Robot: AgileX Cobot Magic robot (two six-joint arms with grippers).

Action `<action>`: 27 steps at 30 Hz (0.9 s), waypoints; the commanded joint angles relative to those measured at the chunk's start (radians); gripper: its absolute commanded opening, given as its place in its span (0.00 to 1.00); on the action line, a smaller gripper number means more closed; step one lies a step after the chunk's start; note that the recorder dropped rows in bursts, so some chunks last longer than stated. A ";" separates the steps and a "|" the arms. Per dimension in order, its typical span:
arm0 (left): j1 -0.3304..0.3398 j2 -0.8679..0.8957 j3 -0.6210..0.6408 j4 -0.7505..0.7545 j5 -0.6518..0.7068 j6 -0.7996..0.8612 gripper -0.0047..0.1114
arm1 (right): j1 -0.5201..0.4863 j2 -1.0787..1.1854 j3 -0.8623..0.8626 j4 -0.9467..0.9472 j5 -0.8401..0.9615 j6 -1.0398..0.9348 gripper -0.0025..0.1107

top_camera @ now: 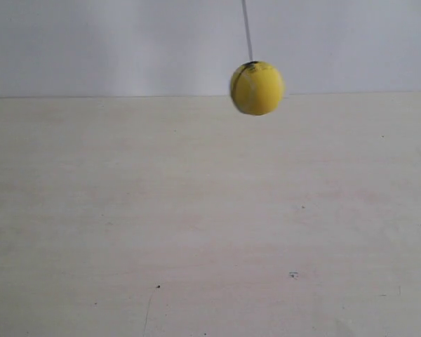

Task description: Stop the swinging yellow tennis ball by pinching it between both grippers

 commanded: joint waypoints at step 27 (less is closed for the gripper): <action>-0.116 0.711 -0.297 0.140 -0.093 0.390 0.08 | 0.086 1.168 -0.508 -0.594 -0.518 -0.023 0.02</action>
